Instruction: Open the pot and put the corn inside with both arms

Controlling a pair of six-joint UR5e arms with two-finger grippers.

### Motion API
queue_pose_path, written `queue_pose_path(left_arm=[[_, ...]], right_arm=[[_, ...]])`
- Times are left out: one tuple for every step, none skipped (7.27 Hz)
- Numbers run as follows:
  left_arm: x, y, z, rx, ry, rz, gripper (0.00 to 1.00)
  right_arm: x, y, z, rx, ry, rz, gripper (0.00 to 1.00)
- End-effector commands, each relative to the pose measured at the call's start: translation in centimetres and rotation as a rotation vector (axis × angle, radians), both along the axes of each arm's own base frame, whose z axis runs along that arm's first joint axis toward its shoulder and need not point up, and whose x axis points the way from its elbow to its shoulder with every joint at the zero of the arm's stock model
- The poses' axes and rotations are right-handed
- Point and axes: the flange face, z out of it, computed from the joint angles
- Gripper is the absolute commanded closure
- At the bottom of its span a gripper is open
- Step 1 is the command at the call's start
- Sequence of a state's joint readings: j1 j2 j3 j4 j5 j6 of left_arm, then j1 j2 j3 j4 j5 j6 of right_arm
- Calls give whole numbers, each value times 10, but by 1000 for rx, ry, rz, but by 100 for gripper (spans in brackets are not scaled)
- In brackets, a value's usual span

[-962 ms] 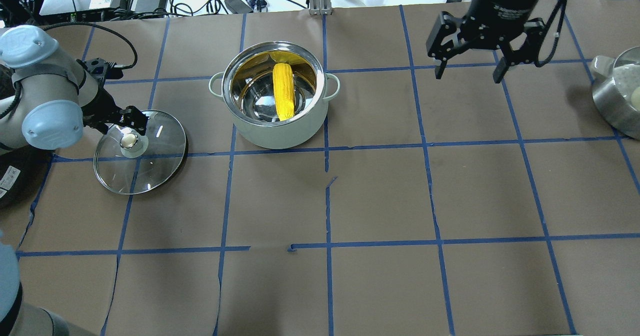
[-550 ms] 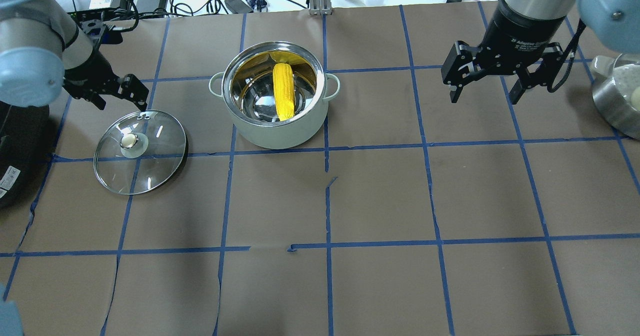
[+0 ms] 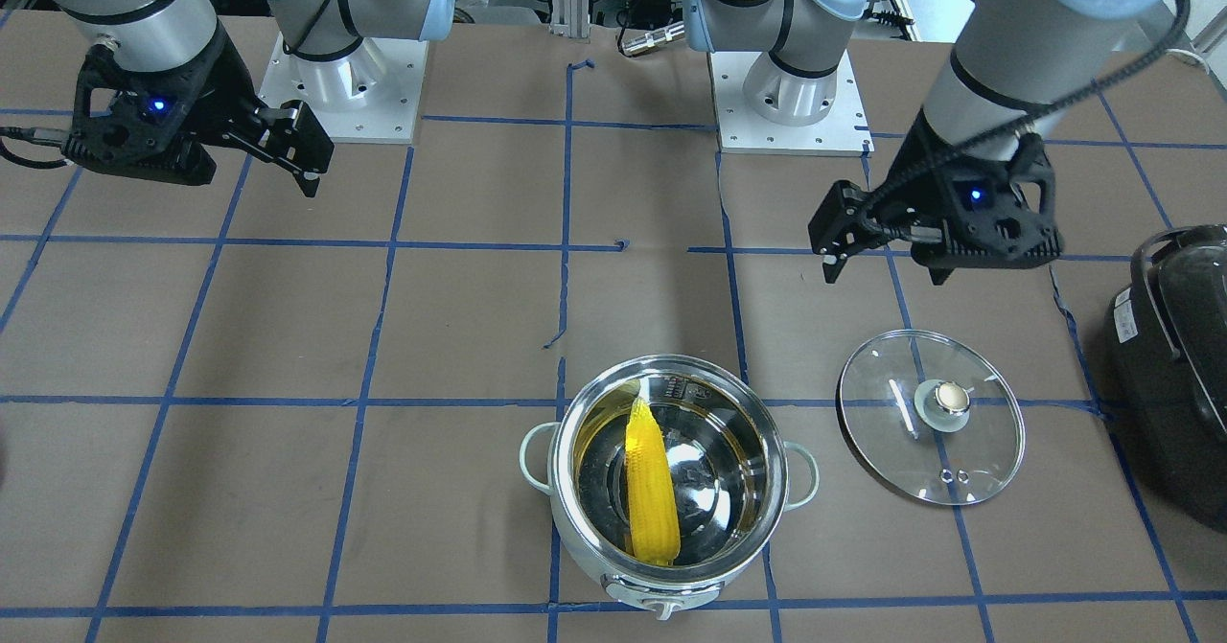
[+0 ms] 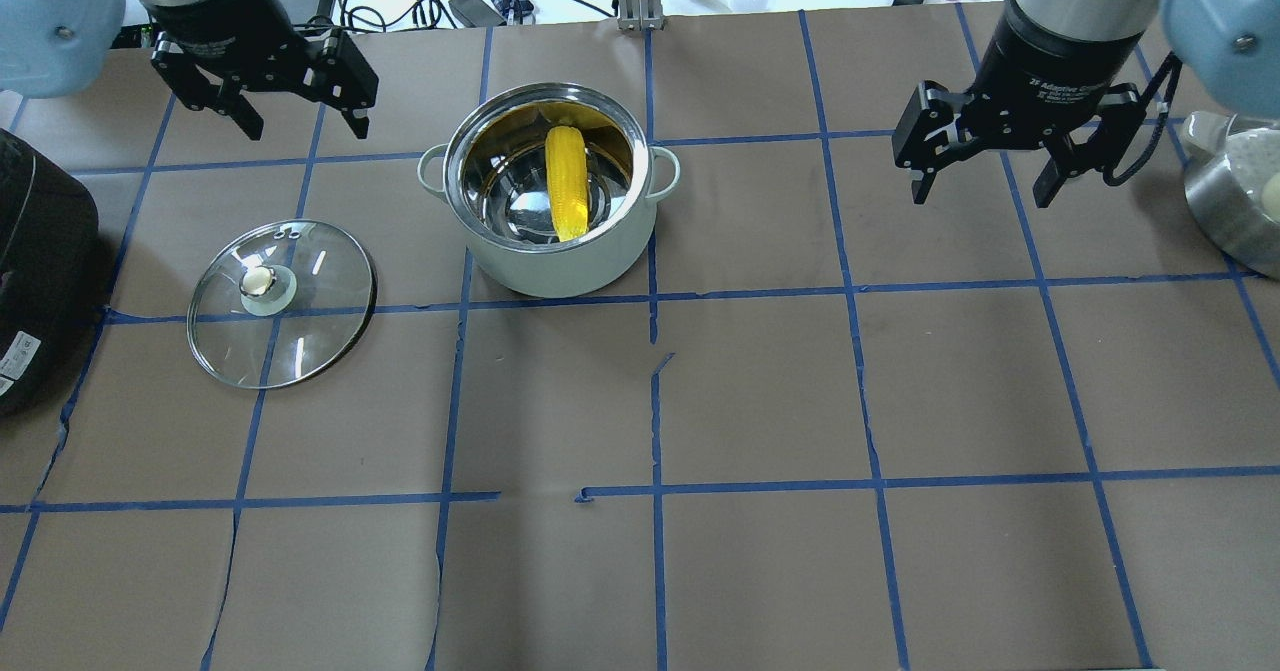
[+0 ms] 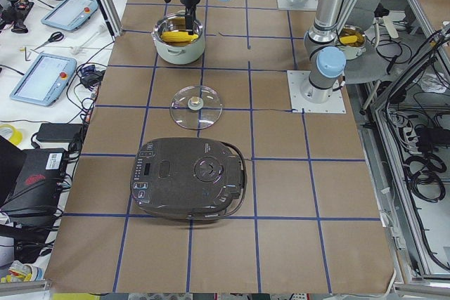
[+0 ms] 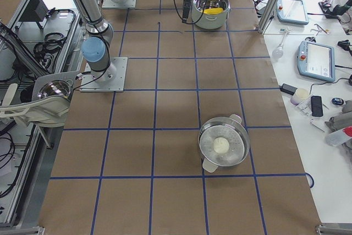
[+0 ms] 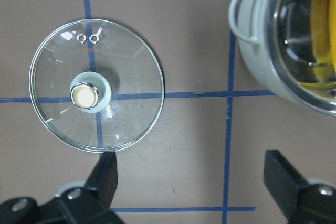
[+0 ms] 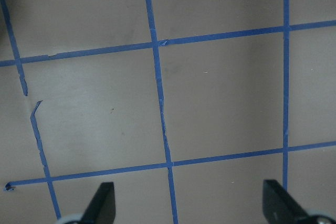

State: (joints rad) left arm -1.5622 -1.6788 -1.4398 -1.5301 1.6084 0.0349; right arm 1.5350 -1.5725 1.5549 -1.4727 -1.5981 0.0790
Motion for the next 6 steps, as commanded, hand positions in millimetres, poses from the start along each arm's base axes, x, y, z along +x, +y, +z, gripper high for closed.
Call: queue_pose_path(left_arm=[[-42,38,20,11,-19,-29,0],[-43,45,19,13,-12,-30,0],[-43,53,17,18,-6,-27,0],[-41,57,17,16,14,-24,0],[-41,56,17,15,25,-23,0],[-39,55,18,9,24,-20,0]], right_arm=[[-1,-5,2,-32,12,-1,0],[-1,-5,2,-33,12,-1,0],[-2,-6,1,-31,11,-1,0],[-1,-5,1,-31,8,-1,0],[-1,-5,1,-31,9,0,0],[-1,-5,1,-31,9,-1,0]])
